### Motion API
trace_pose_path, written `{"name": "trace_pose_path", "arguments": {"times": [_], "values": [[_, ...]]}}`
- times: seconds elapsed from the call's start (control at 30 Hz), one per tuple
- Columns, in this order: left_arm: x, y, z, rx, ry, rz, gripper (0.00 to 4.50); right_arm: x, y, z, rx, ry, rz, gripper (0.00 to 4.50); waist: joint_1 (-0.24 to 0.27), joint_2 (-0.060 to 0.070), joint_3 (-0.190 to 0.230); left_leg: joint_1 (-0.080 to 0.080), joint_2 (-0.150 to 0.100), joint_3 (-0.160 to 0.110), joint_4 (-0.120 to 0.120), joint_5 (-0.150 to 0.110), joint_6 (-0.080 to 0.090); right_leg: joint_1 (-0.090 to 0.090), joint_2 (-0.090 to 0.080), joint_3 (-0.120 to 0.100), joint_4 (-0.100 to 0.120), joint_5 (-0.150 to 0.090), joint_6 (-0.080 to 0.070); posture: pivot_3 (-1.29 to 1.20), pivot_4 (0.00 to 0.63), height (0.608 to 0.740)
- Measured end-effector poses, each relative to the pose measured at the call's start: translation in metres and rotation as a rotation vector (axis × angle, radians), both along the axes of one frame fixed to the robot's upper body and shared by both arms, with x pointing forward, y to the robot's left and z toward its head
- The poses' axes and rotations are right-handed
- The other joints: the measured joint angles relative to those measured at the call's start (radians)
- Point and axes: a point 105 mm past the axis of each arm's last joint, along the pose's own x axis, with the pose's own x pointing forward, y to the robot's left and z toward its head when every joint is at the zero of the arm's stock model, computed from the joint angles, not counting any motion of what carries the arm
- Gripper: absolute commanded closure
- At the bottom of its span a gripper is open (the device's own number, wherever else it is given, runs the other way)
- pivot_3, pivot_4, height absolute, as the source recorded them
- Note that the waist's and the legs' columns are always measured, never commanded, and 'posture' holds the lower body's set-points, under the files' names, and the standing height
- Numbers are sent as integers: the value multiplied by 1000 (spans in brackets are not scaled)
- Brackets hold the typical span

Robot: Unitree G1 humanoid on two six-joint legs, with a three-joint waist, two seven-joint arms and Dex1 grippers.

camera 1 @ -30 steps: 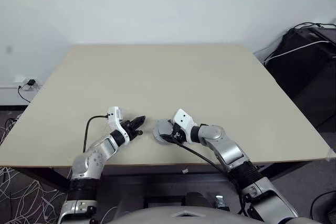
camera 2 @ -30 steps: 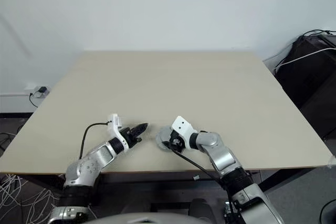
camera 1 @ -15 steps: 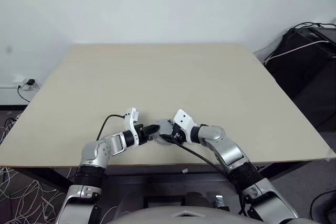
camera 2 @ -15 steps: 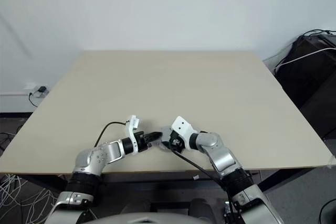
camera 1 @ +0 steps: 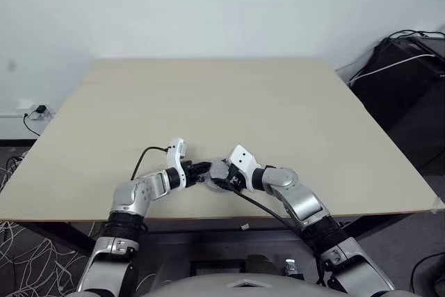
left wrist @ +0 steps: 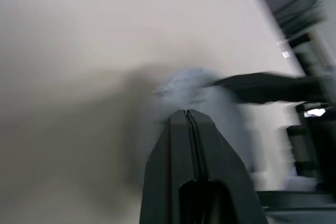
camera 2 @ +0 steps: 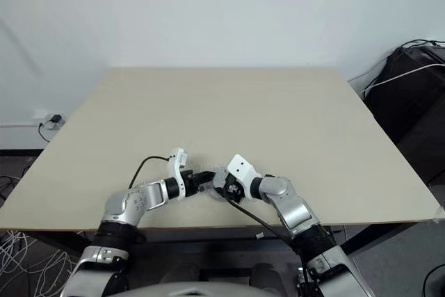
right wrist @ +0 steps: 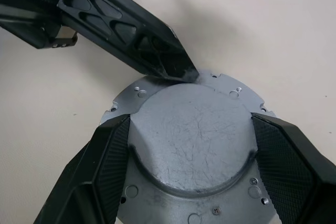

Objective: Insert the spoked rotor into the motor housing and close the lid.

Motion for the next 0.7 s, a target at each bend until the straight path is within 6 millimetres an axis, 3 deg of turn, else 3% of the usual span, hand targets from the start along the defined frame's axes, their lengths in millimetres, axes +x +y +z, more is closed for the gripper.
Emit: {"name": "trace_pose_path", "arguments": {"times": [0.5, 0.6, 0.7], "values": [[-5, -7, -1, -30, 14, -29, 4500, -1, 0, 0, 1, 4, -1, 1298, 0, 0, -1, 0, 0, 0, 0, 0, 0, 0, 0, 0, 0, 0, 0, 0, 0, 740], [-6, -8, 0, -34, 15, -34, 4500, -1, -1, 0, 3, 7, -7, 211, 0, -1, -1, 0, 0, 0, -1, 0, -1, 0, 0, 0, -1, 0, 0, 0, 0, 740], [-6, -9, 0, -35, 16, -40, 4500, -1, -1, 0, 22, 22, -26, 16, 1, -1, -1, 0, 0, 0, -2, 0, 0, 0, 0, 0, -2, 0, 0, 0, 0, 740]]}}
